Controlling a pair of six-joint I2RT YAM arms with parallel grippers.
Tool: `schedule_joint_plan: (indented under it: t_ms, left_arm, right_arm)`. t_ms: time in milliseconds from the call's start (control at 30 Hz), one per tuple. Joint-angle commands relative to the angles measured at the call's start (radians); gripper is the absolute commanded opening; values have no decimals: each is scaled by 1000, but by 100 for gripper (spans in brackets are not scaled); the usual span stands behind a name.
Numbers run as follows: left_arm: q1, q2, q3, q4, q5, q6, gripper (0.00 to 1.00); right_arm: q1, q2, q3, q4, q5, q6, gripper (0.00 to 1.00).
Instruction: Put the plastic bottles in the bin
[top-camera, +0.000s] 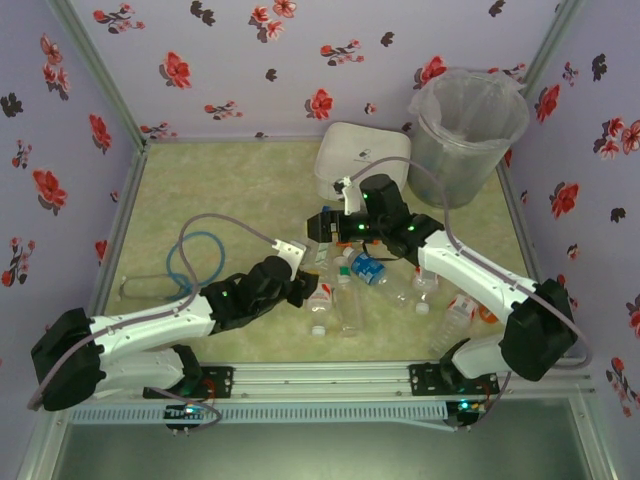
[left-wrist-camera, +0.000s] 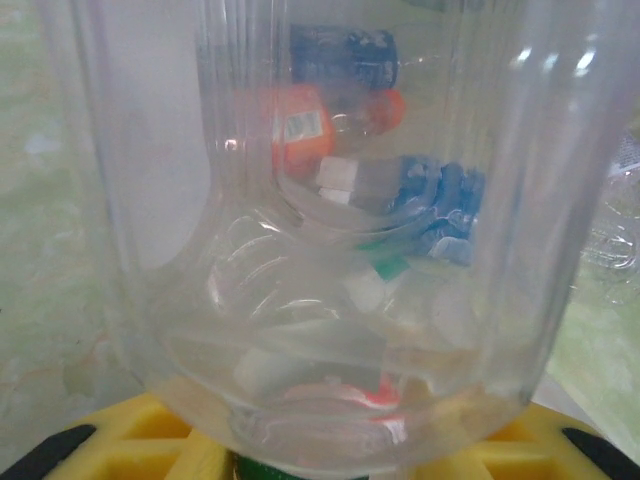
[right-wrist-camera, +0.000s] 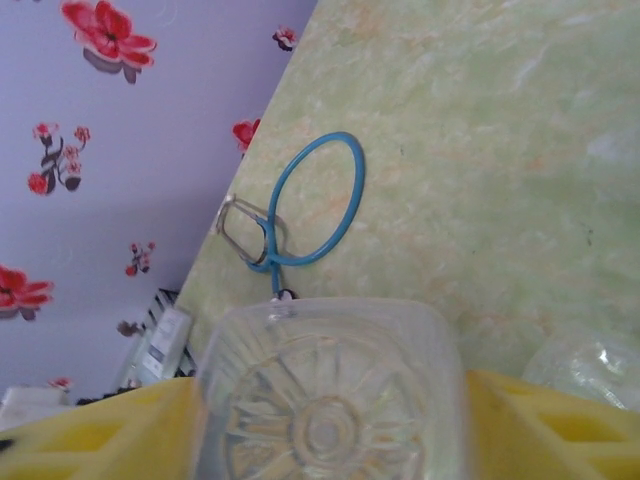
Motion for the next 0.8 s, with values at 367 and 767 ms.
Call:
schedule_joint_plan:
  t_ms: [367, 767]
  left_arm:
    - [7, -40, -63, 36, -51, 6, 85]
    - [8, -146, -64, -14, -56, 2, 100]
  right_arm:
    - [-2, -15, 83, -103, 160, -61, 46]
    - [-161, -161, 258, -338, 346, -190, 19]
